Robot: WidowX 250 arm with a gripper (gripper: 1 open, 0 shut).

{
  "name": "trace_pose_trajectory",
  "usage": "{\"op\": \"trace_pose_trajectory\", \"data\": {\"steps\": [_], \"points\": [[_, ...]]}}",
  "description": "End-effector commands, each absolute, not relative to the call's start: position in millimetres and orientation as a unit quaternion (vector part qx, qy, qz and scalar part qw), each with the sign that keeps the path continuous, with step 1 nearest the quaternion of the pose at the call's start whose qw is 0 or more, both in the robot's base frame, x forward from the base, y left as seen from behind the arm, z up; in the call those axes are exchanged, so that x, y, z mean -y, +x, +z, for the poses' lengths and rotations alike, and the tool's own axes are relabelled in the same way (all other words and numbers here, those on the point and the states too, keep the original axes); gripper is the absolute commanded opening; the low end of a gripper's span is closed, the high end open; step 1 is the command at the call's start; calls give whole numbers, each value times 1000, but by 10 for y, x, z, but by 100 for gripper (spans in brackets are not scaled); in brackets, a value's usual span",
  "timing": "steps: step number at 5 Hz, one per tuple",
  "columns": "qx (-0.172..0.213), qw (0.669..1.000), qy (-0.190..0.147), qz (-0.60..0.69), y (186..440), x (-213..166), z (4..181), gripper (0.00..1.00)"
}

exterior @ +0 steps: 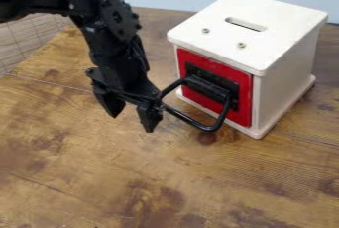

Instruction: Close the drawer

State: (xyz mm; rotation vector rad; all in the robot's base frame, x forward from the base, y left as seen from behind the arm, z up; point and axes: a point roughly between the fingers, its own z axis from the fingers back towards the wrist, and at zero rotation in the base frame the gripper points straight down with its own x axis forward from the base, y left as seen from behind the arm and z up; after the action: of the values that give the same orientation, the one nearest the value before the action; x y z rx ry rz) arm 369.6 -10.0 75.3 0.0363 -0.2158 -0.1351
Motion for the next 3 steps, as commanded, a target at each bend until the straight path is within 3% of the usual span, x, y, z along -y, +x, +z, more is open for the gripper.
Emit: {"op": "trace_pose_trajectory", "data": {"steps": [1,3], "points": [[151,984,20,-87,3735,-2,1065,100],[153,986,29,-63,3729,50,912,100]]}}
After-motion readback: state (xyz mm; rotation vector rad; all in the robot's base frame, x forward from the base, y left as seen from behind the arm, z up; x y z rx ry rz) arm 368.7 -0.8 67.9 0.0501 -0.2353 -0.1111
